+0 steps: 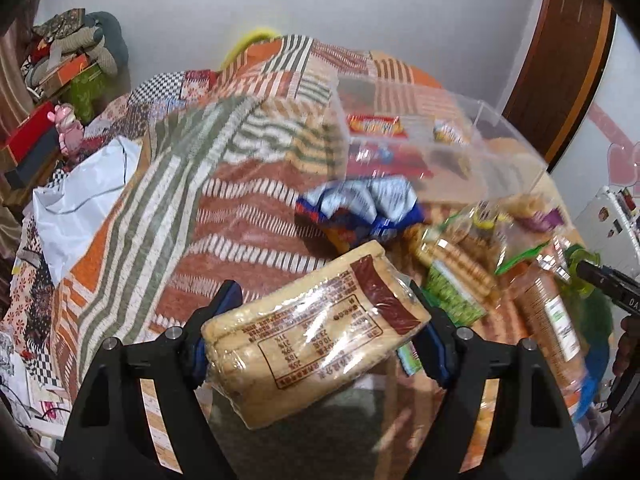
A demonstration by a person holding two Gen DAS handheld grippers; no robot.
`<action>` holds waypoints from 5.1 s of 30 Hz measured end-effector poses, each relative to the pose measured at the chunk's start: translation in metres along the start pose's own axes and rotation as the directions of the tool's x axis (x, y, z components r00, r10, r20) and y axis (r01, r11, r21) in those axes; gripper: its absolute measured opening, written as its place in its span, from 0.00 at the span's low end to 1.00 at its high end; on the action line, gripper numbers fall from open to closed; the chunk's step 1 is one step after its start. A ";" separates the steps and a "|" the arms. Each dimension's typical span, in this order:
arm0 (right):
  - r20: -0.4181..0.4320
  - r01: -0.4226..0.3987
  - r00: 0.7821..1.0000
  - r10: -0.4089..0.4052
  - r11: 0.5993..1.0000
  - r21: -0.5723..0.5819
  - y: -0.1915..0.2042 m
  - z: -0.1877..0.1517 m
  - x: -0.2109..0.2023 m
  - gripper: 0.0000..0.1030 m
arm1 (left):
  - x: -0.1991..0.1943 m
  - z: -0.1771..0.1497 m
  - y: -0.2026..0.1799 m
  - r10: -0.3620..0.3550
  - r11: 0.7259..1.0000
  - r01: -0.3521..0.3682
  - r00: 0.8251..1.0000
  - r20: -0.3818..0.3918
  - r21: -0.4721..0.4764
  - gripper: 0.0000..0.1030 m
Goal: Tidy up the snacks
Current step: 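Grasp the wrapped bread loaf with the left tool while the right tool grasps the green jelly cup, then lower the bread loaf and jelly cup into the clear box, open both tools, then grasp the blue-and-white bag with the left tool while the right tool grasps the orange nugget bag, then carry both bags over the clear box and release them inside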
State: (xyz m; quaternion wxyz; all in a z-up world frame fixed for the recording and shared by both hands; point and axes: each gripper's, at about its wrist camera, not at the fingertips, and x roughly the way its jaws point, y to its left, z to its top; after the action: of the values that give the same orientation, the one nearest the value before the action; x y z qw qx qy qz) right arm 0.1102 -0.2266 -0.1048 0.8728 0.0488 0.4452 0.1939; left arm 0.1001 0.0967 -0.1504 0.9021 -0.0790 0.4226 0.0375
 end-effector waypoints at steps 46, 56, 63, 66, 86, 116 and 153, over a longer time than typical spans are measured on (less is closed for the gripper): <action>0.066 -0.015 0.997 0.026 0.986 -0.167 0.052 0.119 0.081 0.54 | 0.090 0.139 -0.097 -0.088 0.991 0.085 0.996 0.023 0.106 0.77; 0.049 -0.006 0.999 0.016 0.980 -0.199 0.061 0.122 0.081 0.54 | 0.084 0.141 -0.101 -0.090 0.988 0.084 0.995 0.043 0.127 0.78; 0.086 -0.018 0.996 0.036 0.980 -0.197 0.062 0.119 0.056 0.56 | 0.058 0.135 -0.098 -0.096 0.985 0.086 0.993 0.068 0.148 0.78; 0.107 -0.020 0.993 0.042 0.980 -0.199 0.062 0.117 0.042 0.57 | 0.043 0.129 -0.093 -0.097 0.984 0.084 0.992 0.077 0.156 0.79; 0.043 0.008 0.999 0.000 0.985 -0.174 0.034 0.049 0.015 0.68 | 0.035 0.067 -0.036 -0.032 0.993 0.036 0.999 -0.034 0.109 0.82; -0.114 -0.080 0.990 0.078 0.997 -0.016 0.010 0.025 0.065 0.50 | 0.085 0.038 -0.028 -0.010 0.997 0.014 0.999 -0.050 0.072 0.74; 0.229 -0.068 0.969 0.091 0.992 -0.107 0.042 0.109 0.001 0.44 | -0.015 0.116 -0.055 -0.065 0.991 0.037 0.974 0.219 0.128 0.64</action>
State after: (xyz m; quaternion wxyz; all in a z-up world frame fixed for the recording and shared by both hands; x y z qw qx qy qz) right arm 0.1851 -0.1780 -0.0294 0.9120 0.0459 0.3270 0.2433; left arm 0.1856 0.0626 -0.0592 0.9475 -0.0296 0.3183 -0.0031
